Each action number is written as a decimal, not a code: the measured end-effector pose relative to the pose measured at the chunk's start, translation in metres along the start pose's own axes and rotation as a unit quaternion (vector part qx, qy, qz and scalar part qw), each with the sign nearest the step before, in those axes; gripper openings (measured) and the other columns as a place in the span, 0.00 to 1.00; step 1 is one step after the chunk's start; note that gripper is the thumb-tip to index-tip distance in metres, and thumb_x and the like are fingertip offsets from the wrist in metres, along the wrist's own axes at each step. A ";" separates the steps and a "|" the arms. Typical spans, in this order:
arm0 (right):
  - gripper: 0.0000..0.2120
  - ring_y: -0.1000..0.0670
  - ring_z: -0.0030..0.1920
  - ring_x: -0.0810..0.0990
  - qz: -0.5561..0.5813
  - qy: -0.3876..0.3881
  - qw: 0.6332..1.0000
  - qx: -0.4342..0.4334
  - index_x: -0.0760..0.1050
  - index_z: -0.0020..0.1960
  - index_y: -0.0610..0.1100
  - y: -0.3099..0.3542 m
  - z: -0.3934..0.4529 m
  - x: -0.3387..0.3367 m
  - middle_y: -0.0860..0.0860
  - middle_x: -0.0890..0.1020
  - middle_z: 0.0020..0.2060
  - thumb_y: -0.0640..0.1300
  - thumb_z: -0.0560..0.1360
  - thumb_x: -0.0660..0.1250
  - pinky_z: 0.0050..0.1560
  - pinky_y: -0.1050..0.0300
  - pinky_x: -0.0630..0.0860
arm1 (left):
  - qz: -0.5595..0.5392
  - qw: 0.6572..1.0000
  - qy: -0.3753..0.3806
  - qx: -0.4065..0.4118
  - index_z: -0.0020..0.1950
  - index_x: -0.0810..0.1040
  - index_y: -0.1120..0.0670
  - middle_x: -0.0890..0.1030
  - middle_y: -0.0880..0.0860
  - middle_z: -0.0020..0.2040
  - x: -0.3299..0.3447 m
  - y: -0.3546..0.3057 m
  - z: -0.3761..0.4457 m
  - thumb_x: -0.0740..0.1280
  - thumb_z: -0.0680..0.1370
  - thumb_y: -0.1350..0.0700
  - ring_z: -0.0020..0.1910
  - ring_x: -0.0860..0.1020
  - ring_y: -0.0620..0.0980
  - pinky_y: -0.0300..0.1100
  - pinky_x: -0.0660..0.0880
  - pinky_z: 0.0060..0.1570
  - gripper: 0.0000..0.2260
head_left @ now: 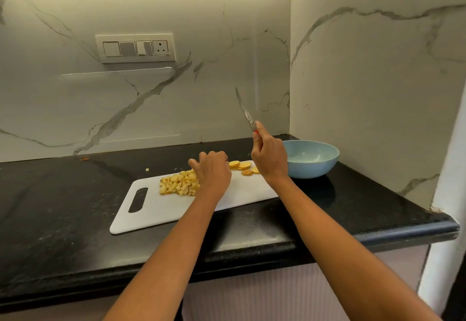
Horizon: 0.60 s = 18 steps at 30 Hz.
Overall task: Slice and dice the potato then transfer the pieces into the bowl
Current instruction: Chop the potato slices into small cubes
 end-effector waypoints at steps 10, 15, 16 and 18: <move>0.19 0.49 0.39 0.80 0.032 -0.026 0.999 0.014 0.67 0.70 0.40 -0.004 0.004 0.000 0.45 0.84 0.46 0.45 0.81 0.57 0.40 0.61 0.76 | -0.025 0.991 0.108 0.073 0.61 0.74 0.50 0.80 0.50 0.56 0.032 -0.019 0.011 0.62 0.77 0.44 0.60 0.72 0.52 0.52 0.59 0.60 0.16; 0.20 0.48 0.41 0.81 0.033 -0.019 0.999 0.017 0.67 0.71 0.40 -0.004 0.002 0.000 0.44 0.83 0.48 0.45 0.81 0.56 0.41 0.61 0.76 | -0.010 0.987 0.125 0.096 0.62 0.73 0.49 0.79 0.49 0.57 0.034 -0.018 0.012 0.59 0.79 0.44 0.61 0.70 0.52 0.52 0.59 0.59 0.16; 0.20 0.48 0.42 0.81 0.030 -0.016 0.999 0.016 0.67 0.71 0.40 -0.003 0.002 0.000 0.44 0.83 0.48 0.45 0.81 0.56 0.41 0.60 0.76 | -0.016 0.987 0.130 0.098 0.62 0.73 0.49 0.79 0.49 0.57 0.035 -0.018 0.012 0.59 0.79 0.44 0.60 0.70 0.52 0.51 0.59 0.59 0.16; 0.20 0.48 0.41 0.81 0.020 -0.011 1.000 0.016 0.66 0.71 0.40 -0.005 0.001 0.000 0.44 0.83 0.47 0.45 0.82 0.56 0.41 0.60 0.76 | -0.017 0.985 0.137 0.107 0.59 0.73 0.51 0.79 0.50 0.56 0.035 -0.020 0.013 0.59 0.79 0.45 0.59 0.71 0.52 0.51 0.60 0.58 0.14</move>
Point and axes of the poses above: each hand's wrist, its own z-axis towards the middle knuckle, its own x-axis out of the palm, y = z × x, the point moved 2 cm from there along z, towards the middle knuckle
